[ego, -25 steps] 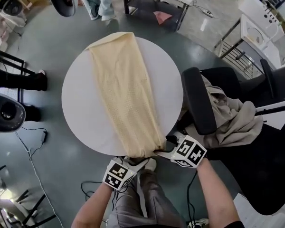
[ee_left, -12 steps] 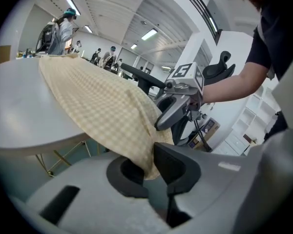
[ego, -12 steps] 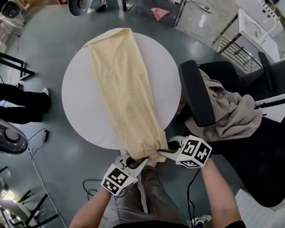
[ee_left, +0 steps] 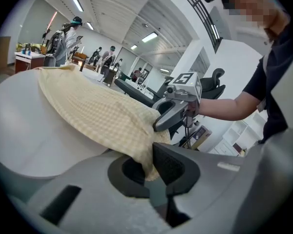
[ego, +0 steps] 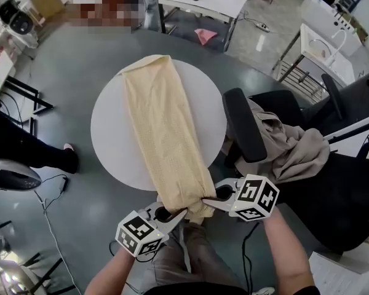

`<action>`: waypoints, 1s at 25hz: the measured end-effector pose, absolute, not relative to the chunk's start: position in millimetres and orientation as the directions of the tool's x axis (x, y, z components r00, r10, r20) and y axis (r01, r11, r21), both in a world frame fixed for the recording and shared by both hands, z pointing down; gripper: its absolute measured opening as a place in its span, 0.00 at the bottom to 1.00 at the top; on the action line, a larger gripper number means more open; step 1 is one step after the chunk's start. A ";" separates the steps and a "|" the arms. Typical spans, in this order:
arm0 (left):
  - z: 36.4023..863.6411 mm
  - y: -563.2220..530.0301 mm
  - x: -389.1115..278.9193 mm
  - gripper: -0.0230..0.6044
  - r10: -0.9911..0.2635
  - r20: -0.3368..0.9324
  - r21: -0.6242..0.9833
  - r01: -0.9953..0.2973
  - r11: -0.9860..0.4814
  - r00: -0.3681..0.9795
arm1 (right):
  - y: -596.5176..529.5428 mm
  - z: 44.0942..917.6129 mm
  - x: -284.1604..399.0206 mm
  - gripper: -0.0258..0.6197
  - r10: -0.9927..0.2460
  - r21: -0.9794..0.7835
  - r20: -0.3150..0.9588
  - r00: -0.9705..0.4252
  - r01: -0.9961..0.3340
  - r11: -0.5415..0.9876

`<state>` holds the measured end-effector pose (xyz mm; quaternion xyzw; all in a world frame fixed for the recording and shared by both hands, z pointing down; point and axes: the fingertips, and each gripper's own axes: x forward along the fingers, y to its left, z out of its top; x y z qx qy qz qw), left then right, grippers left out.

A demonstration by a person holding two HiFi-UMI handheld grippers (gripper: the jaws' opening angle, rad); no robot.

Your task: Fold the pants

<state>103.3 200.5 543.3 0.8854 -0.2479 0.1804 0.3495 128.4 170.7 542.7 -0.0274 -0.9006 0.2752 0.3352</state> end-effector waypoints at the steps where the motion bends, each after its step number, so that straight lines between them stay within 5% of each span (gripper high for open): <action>1: 537.4 200.7 103.2 0.07 -0.313 0.501 0.531 -0.572 -0.625 0.807 | 171.4 537.2 126.5 0.08 0.231 -0.493 0.606 -0.761 -0.130 0.860; 9: 462.5 222.6 93.4 0.07 -0.318 0.441 0.546 -0.532 -0.647 0.839 | 193.4 464.0 116.6 0.07 0.234 -0.445 0.571 -0.787 -0.057 0.894; 25: 361.7 312.7 106.3 0.07 -0.121 0.358 0.626 -0.334 -0.705 0.926 | 288.7 377.3 124.2 0.08 0.405 -0.487 0.579 -0.707 0.099 0.868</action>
